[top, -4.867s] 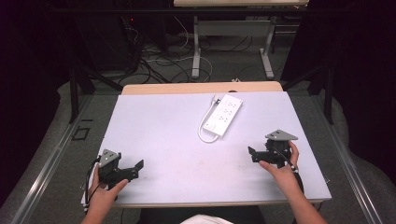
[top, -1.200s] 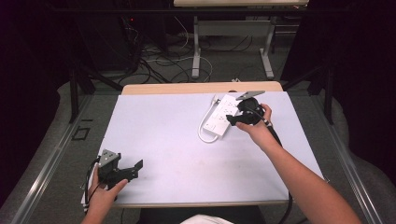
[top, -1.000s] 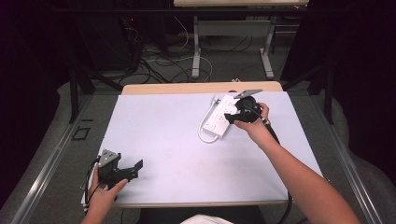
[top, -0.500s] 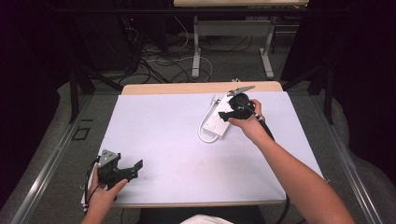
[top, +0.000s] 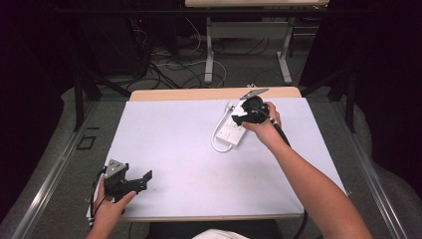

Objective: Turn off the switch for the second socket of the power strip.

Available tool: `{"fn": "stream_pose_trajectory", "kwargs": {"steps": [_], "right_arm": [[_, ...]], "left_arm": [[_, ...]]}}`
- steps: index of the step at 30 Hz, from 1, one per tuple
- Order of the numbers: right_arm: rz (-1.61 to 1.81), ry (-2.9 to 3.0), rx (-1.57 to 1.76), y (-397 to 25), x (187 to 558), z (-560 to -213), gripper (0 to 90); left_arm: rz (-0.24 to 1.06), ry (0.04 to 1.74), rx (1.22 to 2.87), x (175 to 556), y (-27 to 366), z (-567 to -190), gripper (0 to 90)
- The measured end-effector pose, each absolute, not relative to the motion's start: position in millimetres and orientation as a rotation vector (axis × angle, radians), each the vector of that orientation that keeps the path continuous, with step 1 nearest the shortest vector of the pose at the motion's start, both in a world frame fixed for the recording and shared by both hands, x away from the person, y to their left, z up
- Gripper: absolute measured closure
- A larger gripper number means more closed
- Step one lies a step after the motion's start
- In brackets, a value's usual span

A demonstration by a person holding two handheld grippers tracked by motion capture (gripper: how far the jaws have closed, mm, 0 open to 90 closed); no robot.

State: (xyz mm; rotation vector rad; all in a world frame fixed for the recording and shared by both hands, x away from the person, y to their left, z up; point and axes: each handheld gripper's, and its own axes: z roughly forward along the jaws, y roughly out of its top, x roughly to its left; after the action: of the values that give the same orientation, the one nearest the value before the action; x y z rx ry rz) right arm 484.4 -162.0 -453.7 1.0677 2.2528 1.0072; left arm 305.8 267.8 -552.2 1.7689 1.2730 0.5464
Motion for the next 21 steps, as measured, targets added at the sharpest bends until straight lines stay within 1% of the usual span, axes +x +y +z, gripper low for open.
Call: {"fn": "stream_pose_trajectory", "kwargs": {"steps": [21], "right_arm": [[1.048, 2.201, 1.156, -165, 508, -470, 39.2]], "left_arm": [[0.531, 1.271, 1.774, 311, 265, -554, 3.5]]}}
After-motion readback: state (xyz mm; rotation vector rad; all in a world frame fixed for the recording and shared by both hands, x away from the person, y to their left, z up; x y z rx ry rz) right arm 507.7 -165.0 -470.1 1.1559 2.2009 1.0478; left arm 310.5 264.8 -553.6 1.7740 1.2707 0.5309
